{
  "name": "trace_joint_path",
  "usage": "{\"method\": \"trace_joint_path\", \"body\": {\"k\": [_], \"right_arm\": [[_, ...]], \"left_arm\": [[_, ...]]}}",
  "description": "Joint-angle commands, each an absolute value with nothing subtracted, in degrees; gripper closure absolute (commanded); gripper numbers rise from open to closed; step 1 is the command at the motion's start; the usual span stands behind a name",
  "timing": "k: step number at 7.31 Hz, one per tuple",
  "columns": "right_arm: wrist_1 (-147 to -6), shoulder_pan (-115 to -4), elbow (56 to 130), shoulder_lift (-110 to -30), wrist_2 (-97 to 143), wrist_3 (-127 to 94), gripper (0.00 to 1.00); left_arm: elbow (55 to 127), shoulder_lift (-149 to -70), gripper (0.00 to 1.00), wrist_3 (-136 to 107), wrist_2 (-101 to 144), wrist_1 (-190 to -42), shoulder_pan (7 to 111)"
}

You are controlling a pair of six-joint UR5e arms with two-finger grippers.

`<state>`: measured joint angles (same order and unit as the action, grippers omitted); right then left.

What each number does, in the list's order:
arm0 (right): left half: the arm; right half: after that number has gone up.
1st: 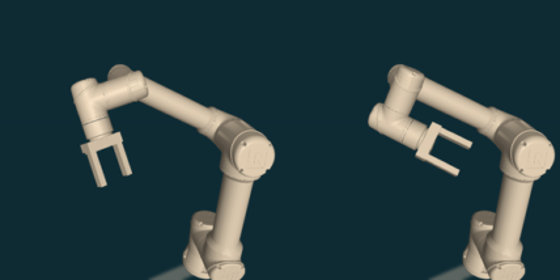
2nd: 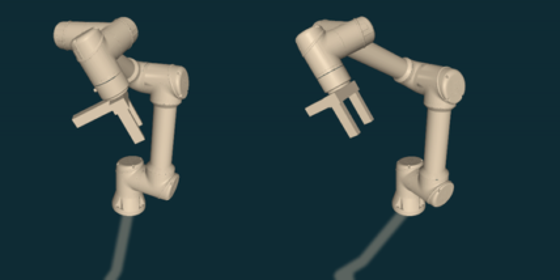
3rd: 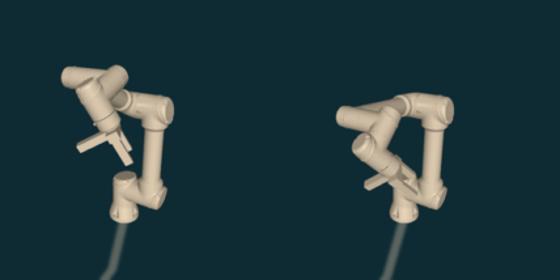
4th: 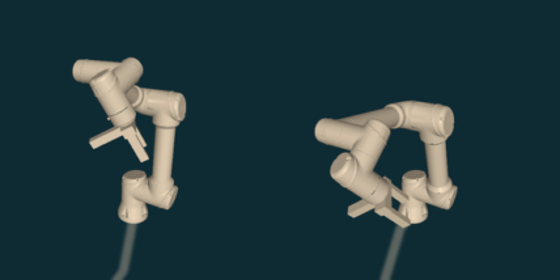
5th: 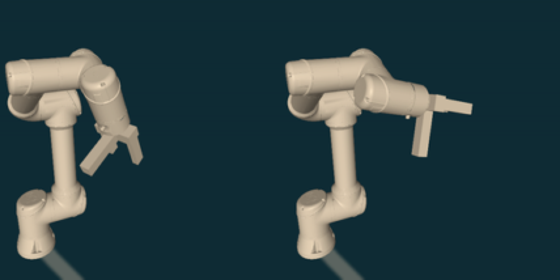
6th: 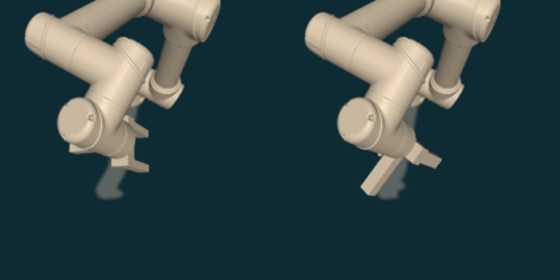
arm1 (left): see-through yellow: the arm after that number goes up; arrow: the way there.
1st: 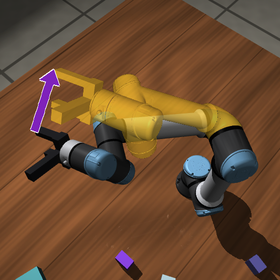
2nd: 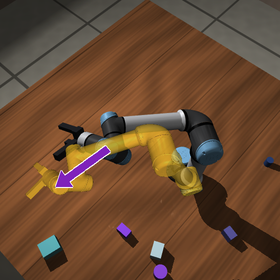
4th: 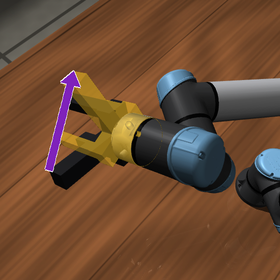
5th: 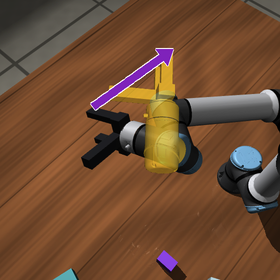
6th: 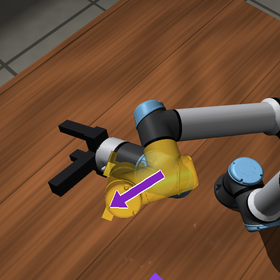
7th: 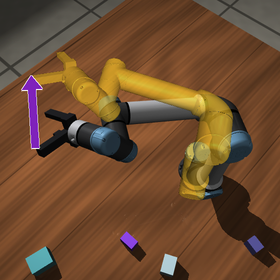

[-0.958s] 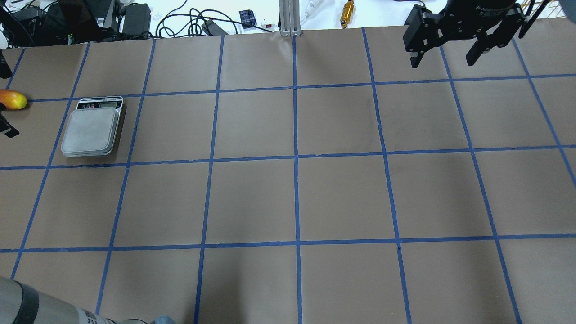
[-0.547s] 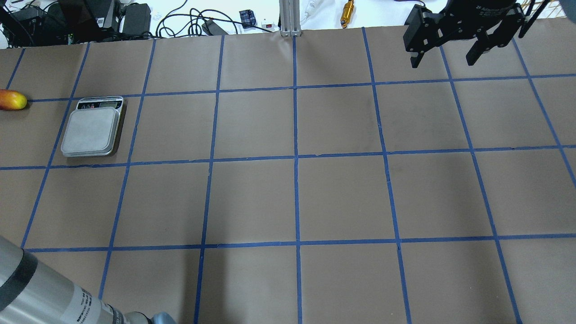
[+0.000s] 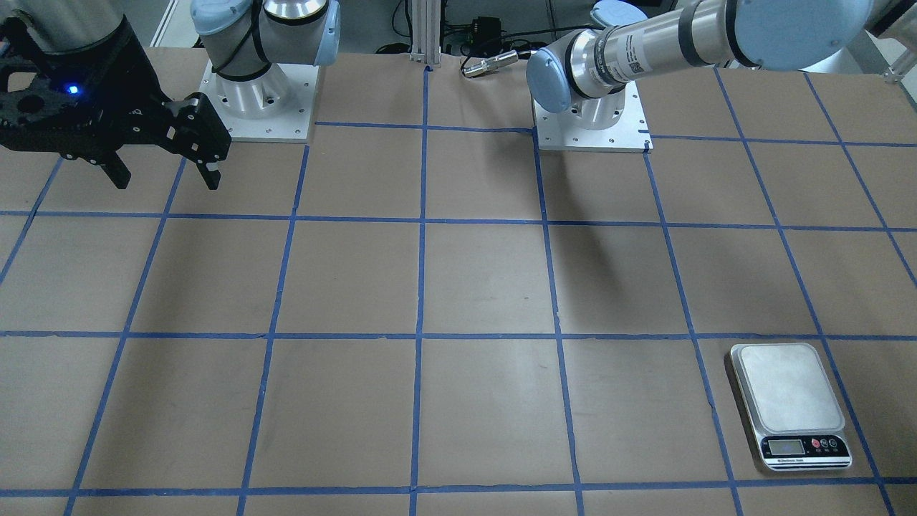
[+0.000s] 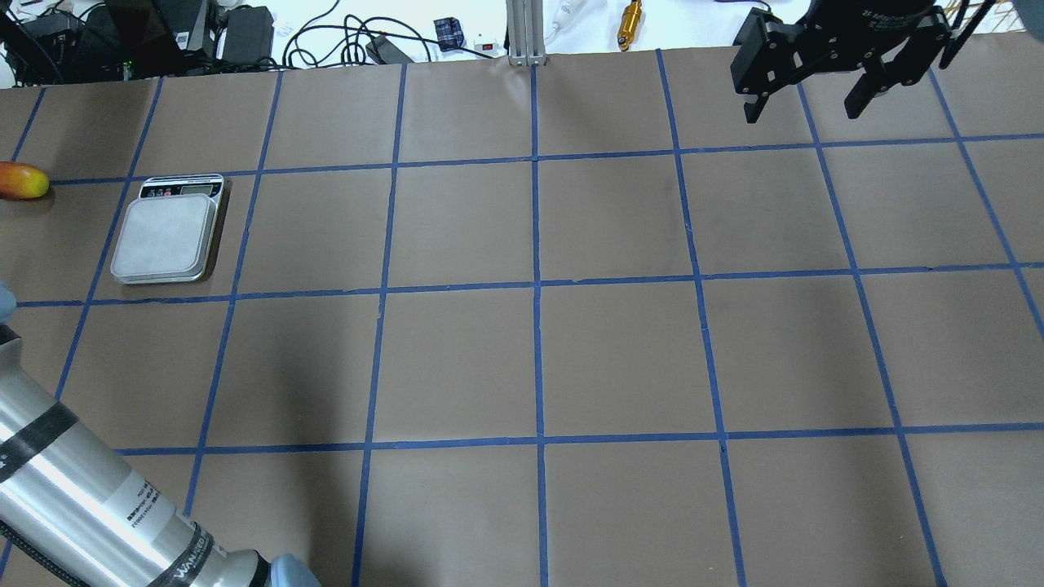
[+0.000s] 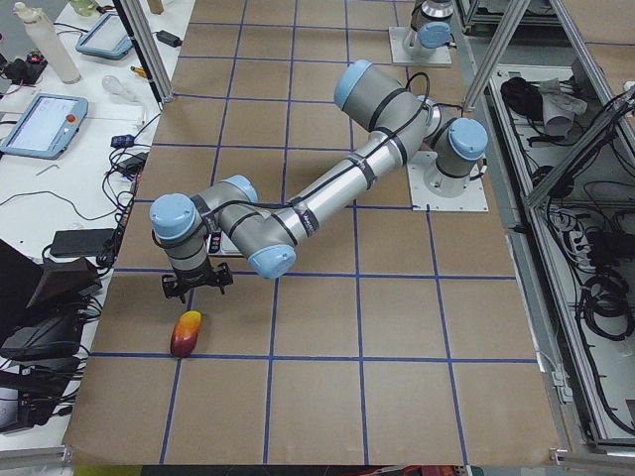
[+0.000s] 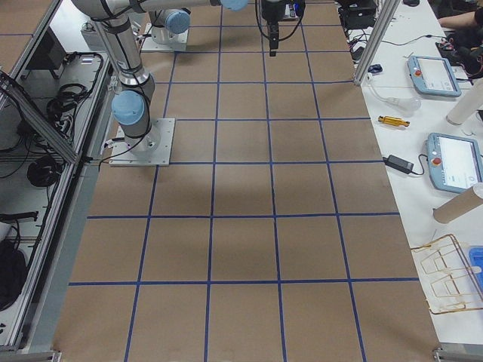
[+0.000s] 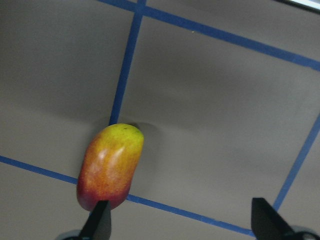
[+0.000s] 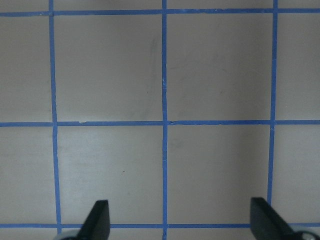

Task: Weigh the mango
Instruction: 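Lower the left gripper onto the red-yellow mango and close on it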

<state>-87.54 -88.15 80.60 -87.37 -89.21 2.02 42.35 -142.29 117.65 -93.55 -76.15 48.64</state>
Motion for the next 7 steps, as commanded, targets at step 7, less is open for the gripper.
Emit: {"method": "trace_joint_path", "body": {"k": [7], "right_arm": [[-87.5,-88.2,80.6,-87.4,-89.2,2.0,0.0]], "left_arm": [[27.7,-156.4,0.02,135.3,-80.7,-76.1,44.4]]}}
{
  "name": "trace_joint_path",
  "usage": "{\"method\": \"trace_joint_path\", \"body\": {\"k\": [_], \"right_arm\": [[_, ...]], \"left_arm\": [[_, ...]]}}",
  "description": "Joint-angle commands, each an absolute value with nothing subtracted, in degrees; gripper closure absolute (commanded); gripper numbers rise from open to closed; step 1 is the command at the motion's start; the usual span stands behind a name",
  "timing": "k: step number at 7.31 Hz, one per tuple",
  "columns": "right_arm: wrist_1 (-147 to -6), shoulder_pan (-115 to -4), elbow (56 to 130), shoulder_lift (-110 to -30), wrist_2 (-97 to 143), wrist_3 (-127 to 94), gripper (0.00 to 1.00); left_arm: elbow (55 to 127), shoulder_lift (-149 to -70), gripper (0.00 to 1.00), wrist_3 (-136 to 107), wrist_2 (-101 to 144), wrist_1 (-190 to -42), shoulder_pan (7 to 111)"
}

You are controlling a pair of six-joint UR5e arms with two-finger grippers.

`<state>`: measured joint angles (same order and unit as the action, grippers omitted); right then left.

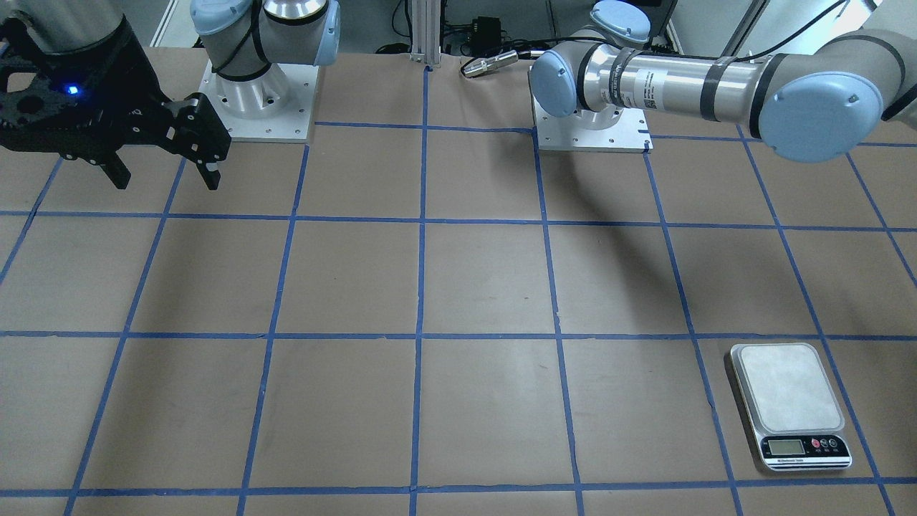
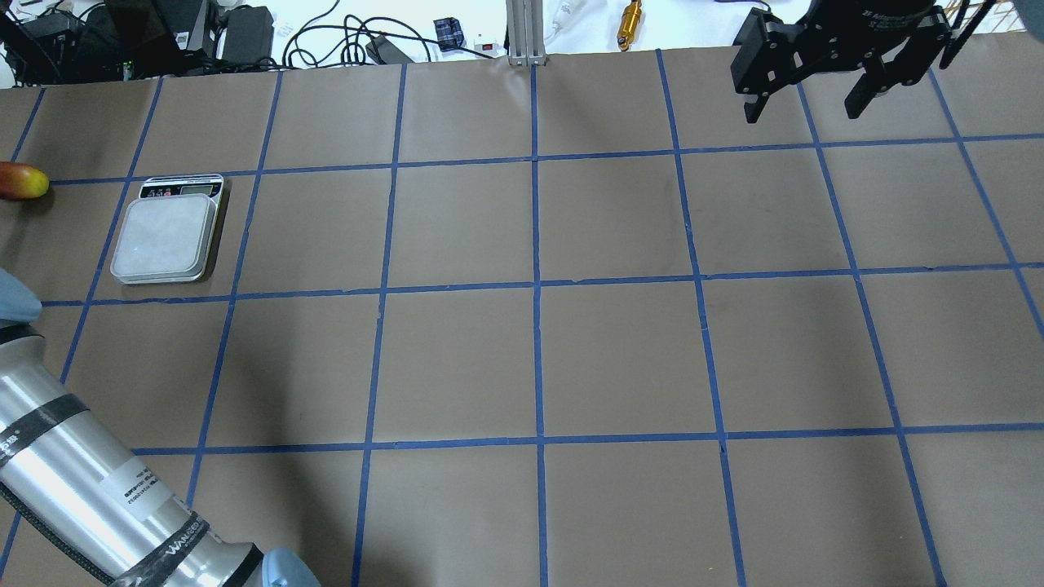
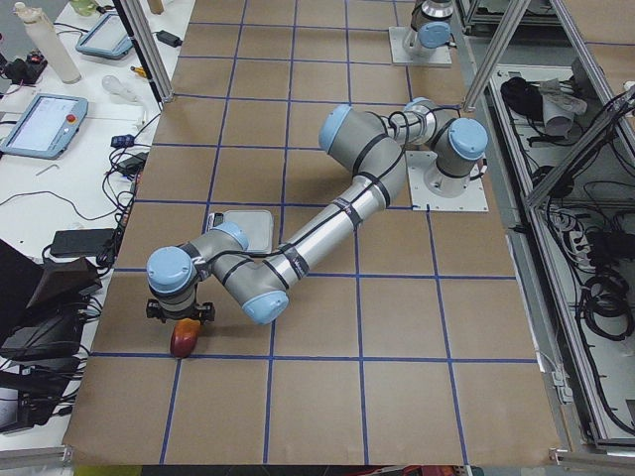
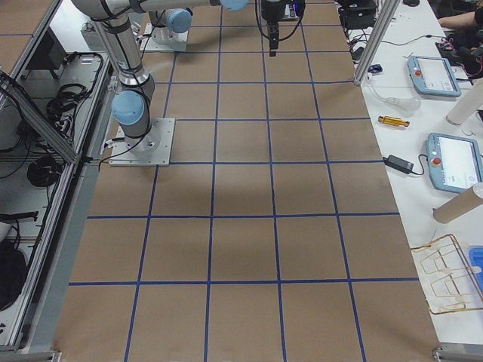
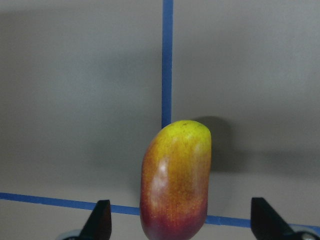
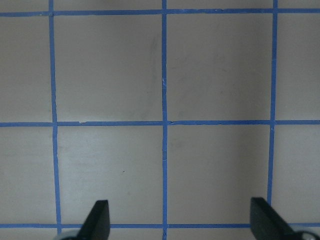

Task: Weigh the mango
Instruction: 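Lower the left gripper onto the red-yellow mango and close on it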

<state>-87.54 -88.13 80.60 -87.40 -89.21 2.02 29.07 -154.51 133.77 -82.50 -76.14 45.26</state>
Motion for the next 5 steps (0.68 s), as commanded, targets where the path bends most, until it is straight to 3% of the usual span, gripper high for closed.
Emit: {"method": "trace_joint_path", "body": {"k": [1,5], "right_arm": [[-87.5,-88.2,80.6,-87.4,-89.2,2.0,0.0],[-87.5,-88.2,80.6,-87.4,-89.2,2.0,0.0]], "left_arm": [[27.7,-156.7,0.02,135.4,-80.6,-76.1,44.2],[27.2,-158.8,0.02,136.9,-79.0,-75.9,43.9]]}}
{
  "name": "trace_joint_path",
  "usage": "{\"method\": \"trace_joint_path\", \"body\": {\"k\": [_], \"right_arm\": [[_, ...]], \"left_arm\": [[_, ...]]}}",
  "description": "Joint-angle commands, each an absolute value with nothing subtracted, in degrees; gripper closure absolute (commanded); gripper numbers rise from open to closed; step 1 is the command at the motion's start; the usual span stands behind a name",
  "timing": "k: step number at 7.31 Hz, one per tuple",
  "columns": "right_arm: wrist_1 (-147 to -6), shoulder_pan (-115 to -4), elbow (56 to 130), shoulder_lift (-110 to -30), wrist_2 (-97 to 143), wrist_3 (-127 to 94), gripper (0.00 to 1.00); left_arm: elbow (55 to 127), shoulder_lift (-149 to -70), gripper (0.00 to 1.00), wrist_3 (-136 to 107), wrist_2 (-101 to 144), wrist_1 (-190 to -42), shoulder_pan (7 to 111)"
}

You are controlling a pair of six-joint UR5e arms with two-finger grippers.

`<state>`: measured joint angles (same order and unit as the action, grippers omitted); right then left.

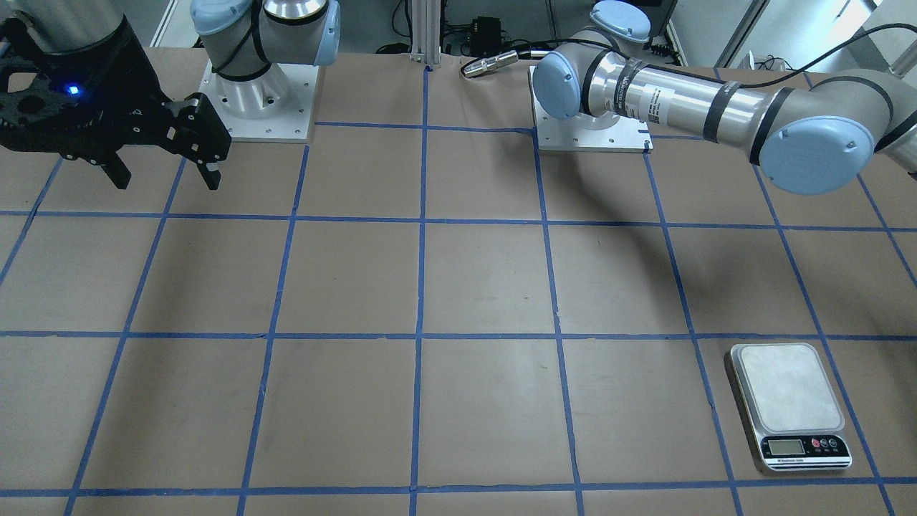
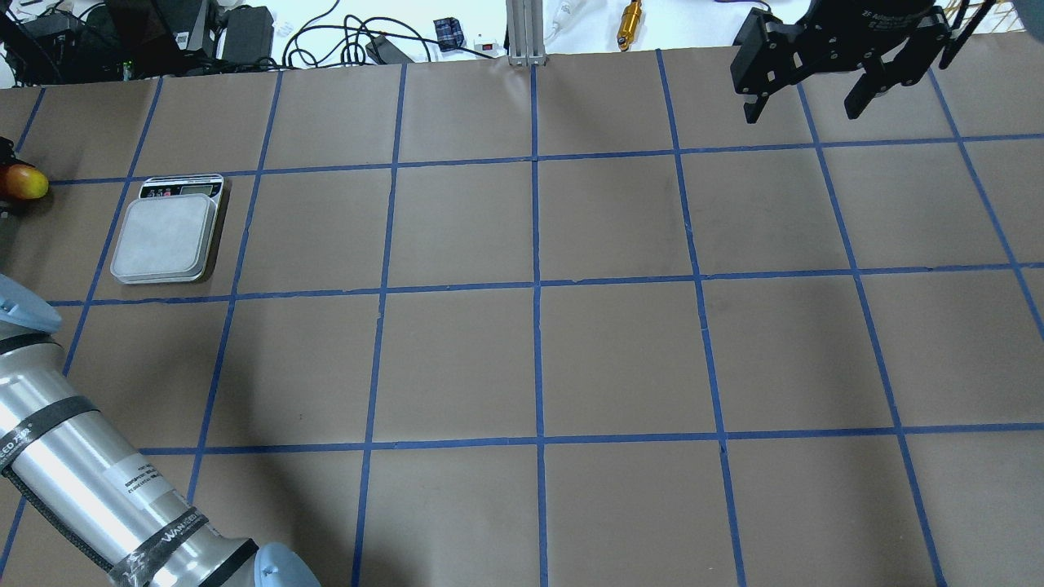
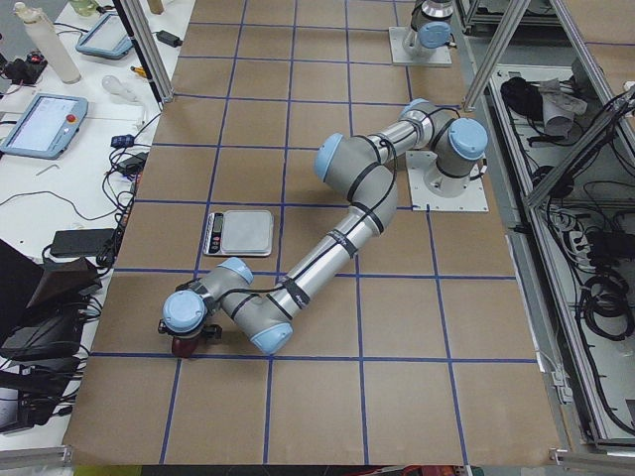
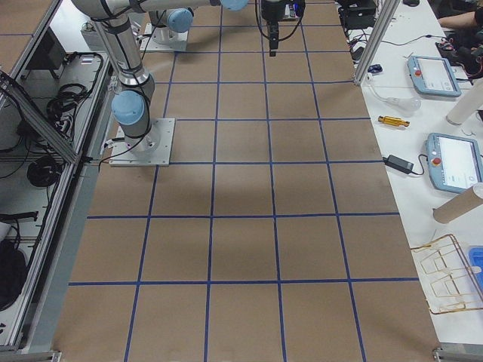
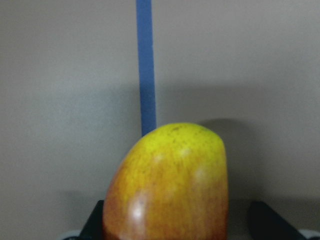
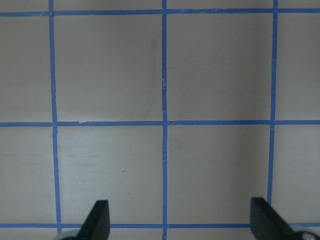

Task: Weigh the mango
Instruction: 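Lift the mango with the left gripper off the table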

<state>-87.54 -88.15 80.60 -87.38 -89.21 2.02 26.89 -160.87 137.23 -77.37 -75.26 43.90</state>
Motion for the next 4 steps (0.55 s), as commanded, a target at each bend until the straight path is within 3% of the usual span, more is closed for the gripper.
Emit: {"method": "trace_joint_path", "body": {"k": [1,2,4], "right_arm": [[-87.5,-88.2,80.6,-87.4,-89.2,2.0,0.0],[-87.5,-88.2,80.6,-87.5,-89.2,2.0,0.0],[-87.5,-88.2,80.6,-87.4,-89.1,2.0,0.0]], "left_arm": [[26.9,-160.8,0.72,137.7,-77.3,-74.3,43.9],[27.1,-160.5,0.88,137.7,-77.3,-74.3,43.9],[28.4,-158.4,0.91,137.7,-77.7,-75.0,44.0]]}}
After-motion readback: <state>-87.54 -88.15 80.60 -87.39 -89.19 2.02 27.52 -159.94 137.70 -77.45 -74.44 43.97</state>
